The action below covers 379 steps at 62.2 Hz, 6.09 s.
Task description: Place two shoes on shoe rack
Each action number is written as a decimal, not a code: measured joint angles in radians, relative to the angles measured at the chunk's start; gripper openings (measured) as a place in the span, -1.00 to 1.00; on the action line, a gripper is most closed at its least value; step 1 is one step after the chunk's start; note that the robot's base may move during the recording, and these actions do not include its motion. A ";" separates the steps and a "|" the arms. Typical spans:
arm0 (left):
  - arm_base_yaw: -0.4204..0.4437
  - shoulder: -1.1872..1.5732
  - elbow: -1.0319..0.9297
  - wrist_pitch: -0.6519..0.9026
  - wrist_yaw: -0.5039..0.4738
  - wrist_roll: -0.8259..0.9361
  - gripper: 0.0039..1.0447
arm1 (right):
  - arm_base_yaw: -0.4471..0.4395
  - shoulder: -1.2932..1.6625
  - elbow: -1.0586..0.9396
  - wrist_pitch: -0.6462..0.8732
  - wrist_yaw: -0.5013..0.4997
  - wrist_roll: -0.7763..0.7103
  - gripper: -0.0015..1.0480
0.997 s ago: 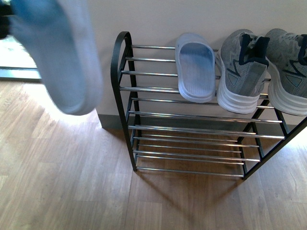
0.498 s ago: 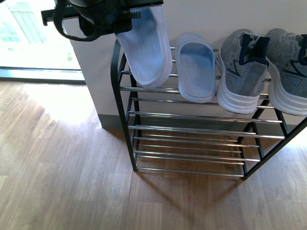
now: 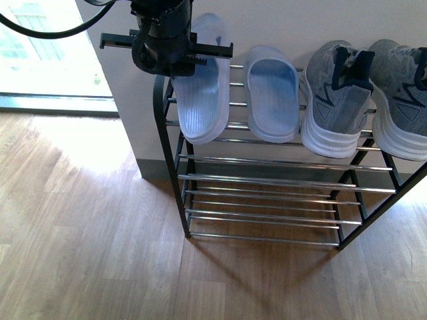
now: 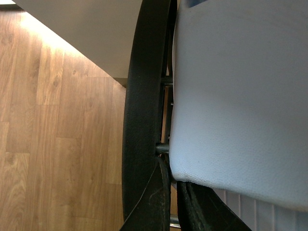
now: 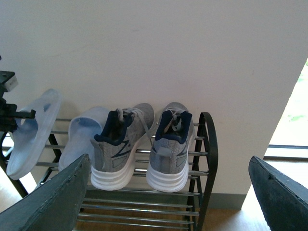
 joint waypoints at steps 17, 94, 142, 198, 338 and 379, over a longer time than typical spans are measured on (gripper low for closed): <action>-0.014 0.005 0.010 0.018 -0.007 0.042 -0.22 | 0.000 0.000 0.000 0.000 0.000 0.000 0.82; -0.086 -1.490 -1.142 0.075 -0.543 -0.114 0.83 | 0.000 0.000 0.000 0.000 0.000 0.000 0.82; 0.274 -2.013 -1.688 0.615 0.167 0.241 -0.98 | 0.000 0.000 0.000 0.000 -0.003 0.000 0.82; 0.417 -2.397 -1.785 0.330 0.308 0.246 -0.98 | 0.000 0.000 0.000 0.000 -0.002 0.000 0.82; 0.418 -2.401 -1.785 0.323 0.307 0.248 0.83 | 0.000 -0.001 0.000 0.000 -0.003 0.000 0.82; 0.418 -2.401 -1.785 0.323 0.308 0.248 0.83 | 0.000 -0.001 0.000 0.000 -0.001 0.000 0.82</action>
